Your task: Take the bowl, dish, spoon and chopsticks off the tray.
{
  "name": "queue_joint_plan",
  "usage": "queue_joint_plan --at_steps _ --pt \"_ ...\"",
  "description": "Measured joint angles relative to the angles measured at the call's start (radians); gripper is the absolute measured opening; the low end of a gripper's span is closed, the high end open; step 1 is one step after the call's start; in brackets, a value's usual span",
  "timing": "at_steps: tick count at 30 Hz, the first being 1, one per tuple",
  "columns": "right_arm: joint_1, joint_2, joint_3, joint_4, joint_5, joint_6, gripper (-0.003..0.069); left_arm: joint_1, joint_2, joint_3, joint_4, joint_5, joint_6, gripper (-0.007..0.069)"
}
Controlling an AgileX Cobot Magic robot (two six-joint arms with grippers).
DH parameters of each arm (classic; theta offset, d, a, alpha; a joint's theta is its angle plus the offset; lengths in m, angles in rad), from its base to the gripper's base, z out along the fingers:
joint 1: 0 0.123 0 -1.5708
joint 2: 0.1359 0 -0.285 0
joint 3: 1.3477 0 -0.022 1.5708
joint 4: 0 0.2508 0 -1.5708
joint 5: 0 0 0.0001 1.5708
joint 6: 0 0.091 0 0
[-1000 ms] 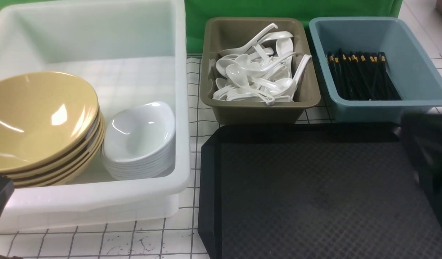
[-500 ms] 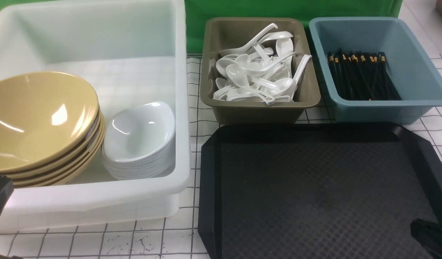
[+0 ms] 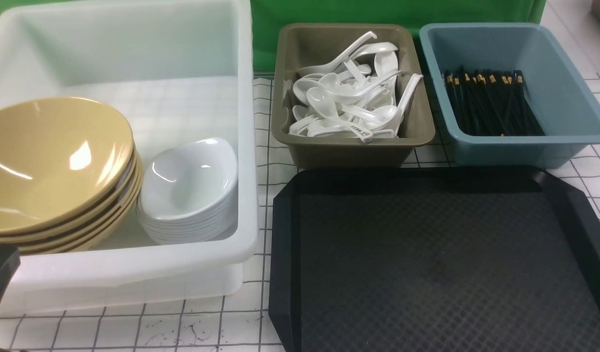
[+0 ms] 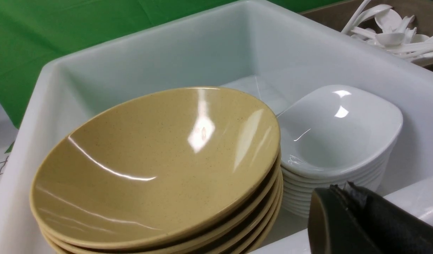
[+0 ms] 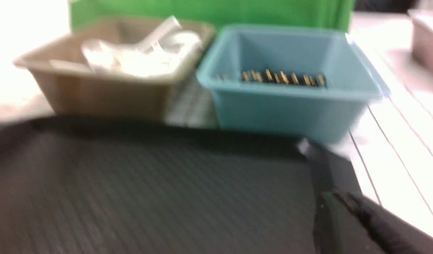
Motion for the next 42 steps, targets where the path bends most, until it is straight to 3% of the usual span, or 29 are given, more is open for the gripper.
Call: queue_joint_plan --at_steps 7,28,32,36,42 --pt "-0.05 -0.001 0.002 0.016 0.07 -0.001 0.0043 0.0 0.0 0.0 0.0 -0.003 0.0 -0.0013" --pt "-0.051 -0.001 0.002 0.017 0.07 -0.003 0.0055 0.008 -0.043 0.039 0.0 -0.013 0.0 -0.0013" --pt "-0.051 -0.001 0.002 0.018 0.07 -0.003 0.0057 0.079 -0.162 0.068 -0.044 0.012 0.0 -0.0013" --pt "-0.051 -0.002 0.002 0.02 0.071 -0.003 0.0057 0.196 -0.191 0.072 -0.175 0.01 0.009 -0.0013" --pt "-0.051 -0.002 0.002 0.02 0.071 -0.003 0.0062 0.373 -0.191 0.14 -0.42 -0.006 0.129 -0.0013"
